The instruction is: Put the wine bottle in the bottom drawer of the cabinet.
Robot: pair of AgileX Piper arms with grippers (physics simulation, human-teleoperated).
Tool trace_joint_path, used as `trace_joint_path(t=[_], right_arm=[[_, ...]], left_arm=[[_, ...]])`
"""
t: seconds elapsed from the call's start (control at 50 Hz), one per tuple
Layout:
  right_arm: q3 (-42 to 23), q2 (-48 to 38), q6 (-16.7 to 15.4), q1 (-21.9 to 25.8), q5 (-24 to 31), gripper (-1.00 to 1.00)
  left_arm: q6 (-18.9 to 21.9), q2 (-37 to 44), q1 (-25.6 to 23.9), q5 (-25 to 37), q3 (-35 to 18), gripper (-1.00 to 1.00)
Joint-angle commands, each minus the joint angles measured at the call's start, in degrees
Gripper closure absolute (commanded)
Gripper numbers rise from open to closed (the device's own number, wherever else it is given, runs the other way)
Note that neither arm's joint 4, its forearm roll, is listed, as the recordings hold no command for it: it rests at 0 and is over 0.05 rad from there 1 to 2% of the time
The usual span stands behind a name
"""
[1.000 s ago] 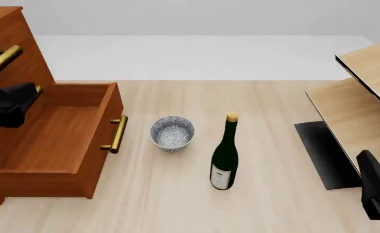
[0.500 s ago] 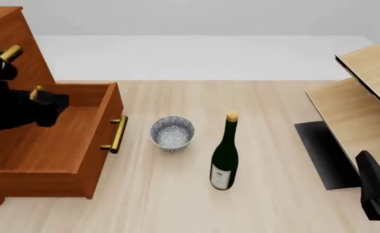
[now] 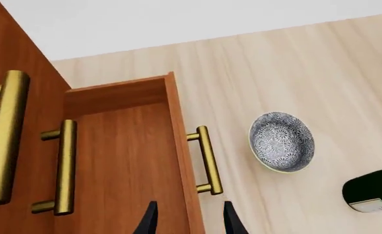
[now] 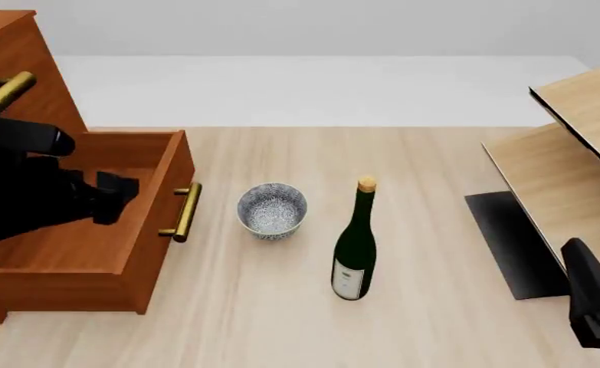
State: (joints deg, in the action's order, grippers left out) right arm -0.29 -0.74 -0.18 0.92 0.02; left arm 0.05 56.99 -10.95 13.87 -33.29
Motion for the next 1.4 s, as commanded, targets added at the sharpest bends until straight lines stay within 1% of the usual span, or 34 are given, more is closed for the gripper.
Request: trace_joint_path(t=[0.02, 0.12, 0.14, 0.16, 0.2, 0.22, 0.26, 0.28, 0.3, 0.44, 0.7, 0.8, 0.84, 0.86, 0.88, 0.9, 0.94, 0.96, 1.06, 1.14, 1.32, 1.4], right_arm=[[0.0, 0.3, -0.1, -0.1, 0.3, -1.00], [0.0, 0.4, -0.3, -0.1, 0.4, -1.00], [0.0, 0.3, -0.1, -0.1, 0.3, -1.00], [0.0, 0.4, -0.2, -0.1, 0.4, -1.00], [0.0, 0.3, 0.0, -0.2, 0.3, -1.00], [0.0, 0.2, -0.1, -0.2, 0.2, -1.00], [0.0, 0.1, -0.2, -0.2, 0.1, -1.00], [0.0, 0.1, -0.1, -0.2, 0.2, -1.00], [0.0, 0.2, -0.2, -0.2, 0.2, -1.00], [0.0, 0.3, -0.3, -0.2, 0.4, -1.00], [0.1, 0.1, -0.4, -0.3, 0.1, -1.00], [0.1, 0.0, -0.5, -0.2, 0.0, -1.00], [0.1, 0.3, -0.5, -0.2, 0.4, -1.00], [0.1, 0.4, -0.4, -0.3, 0.5, -1.00], [0.1, 0.4, -0.5, -0.2, 0.5, -1.00], [0.1, 0.4, -0.5, -0.2, 0.4, -1.00], [0.1, 0.3, -0.5, -0.1, 0.4, -1.00], [0.1, 0.2, -0.4, -0.3, 0.2, -1.00], [0.1, 0.4, -0.4, -0.3, 0.5, -1.00], [0.1, 0.3, -0.5, -0.1, 0.4, -1.00], [0.1, 0.4, -0.5, -0.2, 0.5, -1.00], [0.1, 0.5, -0.4, -0.2, 0.6, -1.00]], left_arm=[[-1.0, 3.0, -0.9, -4.5, 2.5, -1.00], [-1.6, 4.9, -1.1, -6.8, 3.2, -1.00], [-1.0, 4.9, -0.9, -7.2, 3.3, -1.00], [-2.5, 5.4, -1.7, -7.5, 3.5, -1.00], [-0.8, 5.8, -1.3, -8.2, 3.8, -1.00], [-1.8, 6.1, -1.4, -8.4, 3.8, -1.00], [-2.1, 7.1, -1.5, -9.5, 4.0, -1.00], [-1.3, 7.6, -1.2, -10.1, 4.3, -1.00], [-2.0, 8.0, -1.1, -10.8, 4.4, -1.00], [-2.1, 10.5, -1.2, -14.4, 6.5, -1.00], [-2.9, 12.2, -1.4, -17.2, 8.1, -1.00], [-3.7, 12.7, -1.4, -18.1, 8.8, -1.00], [-4.8, 12.9, -1.3, -18.5, 9.0, -1.00], [-4.3, 13.3, -1.4, -19.0, 9.2, -1.00], [-4.6, 13.5, -1.5, -19.5, 9.5, -1.00], [-3.6, 14.1, -1.7, -20.0, 9.8, -1.00], [-4.9, 14.2, -2.1, -20.4, 10.1, -1.00], [-4.1, 14.5, -2.0, -20.7, 10.2, -1.00], [-5.0, 15.0, -2.4, -21.4, 10.6, -1.00], [-5.0, 16.3, -2.4, -23.3, 11.4, -1.00], [-7.0, 19.1, -3.6, -26.9, 12.9, -1.00], [-6.9, 19.3, -4.3, -27.4, 13.2, -1.00]])
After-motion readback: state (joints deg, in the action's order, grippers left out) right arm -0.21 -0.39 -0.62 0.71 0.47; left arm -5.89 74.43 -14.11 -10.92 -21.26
